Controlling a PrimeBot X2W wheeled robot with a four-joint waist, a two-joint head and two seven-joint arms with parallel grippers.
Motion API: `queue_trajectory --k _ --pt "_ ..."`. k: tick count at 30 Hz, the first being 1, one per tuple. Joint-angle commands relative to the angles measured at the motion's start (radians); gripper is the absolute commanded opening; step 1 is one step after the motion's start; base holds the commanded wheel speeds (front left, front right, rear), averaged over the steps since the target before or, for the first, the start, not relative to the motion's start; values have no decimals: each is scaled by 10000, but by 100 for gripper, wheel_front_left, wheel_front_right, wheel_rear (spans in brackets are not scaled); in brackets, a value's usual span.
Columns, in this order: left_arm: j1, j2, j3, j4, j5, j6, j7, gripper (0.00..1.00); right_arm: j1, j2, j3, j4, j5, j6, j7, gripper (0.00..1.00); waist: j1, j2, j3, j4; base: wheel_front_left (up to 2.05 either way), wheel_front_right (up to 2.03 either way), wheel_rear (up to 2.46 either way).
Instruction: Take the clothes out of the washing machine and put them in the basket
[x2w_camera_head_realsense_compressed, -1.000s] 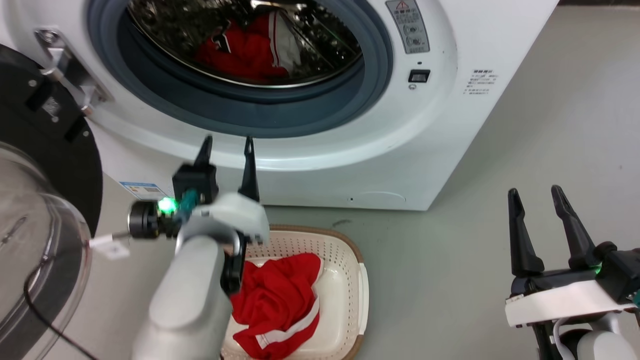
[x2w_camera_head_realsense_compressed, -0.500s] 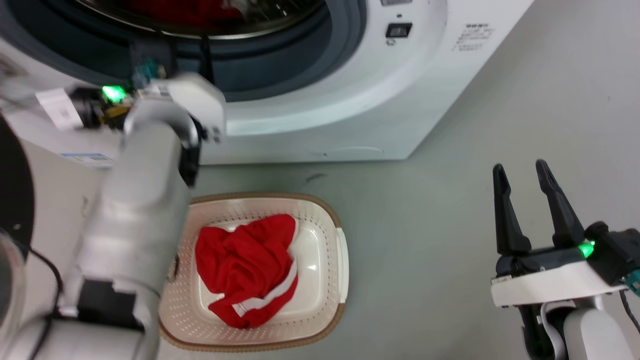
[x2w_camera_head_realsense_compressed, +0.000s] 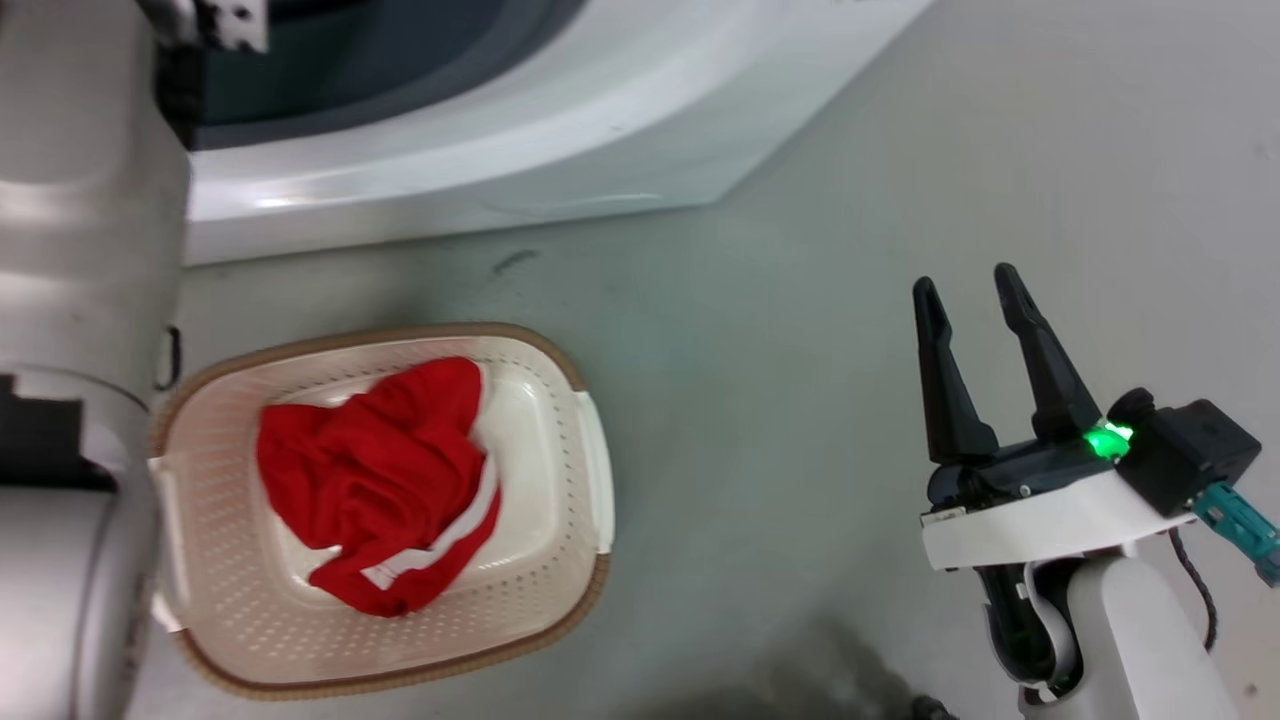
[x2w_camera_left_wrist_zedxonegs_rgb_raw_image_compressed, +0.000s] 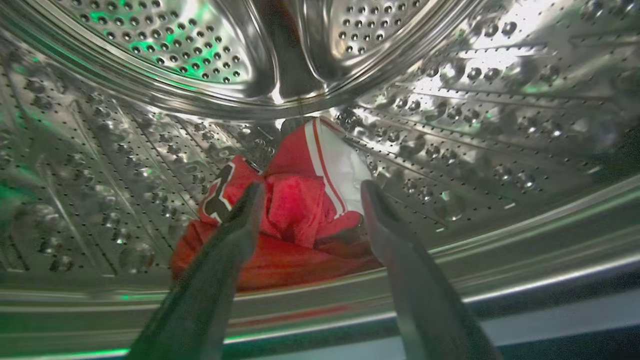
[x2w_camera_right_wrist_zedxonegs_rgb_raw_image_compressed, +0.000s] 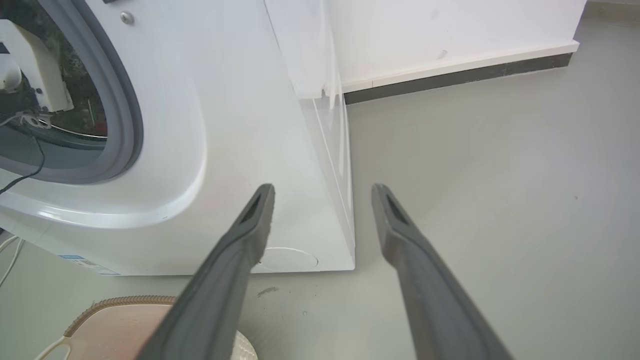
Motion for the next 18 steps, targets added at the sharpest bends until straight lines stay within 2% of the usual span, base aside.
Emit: queue_trajectory --k 1,9,12,18 --pt "-310 197 -109 129 132 -15 184 100 -219 11 95 79 97 -3 -62 100 -1 0 536 -517 0 0 0" --pt "-1707 1016 -590 489 582 -66 1345 100 -571 11 537 256 504 -3 -126 100 -1 0 1263 -1147 0 0 0" --pt "-2016 1102 -763 559 720 87 1886 100 -603 10 653 216 653 -3 -128 100 -1 0 1476 -1308 0 0 0" --pt "-2549 1623 -885 643 801 79 3024 100 -597 11 922 189 858 -3 -117 100 -1 0 1712 -1605 0 0 0"
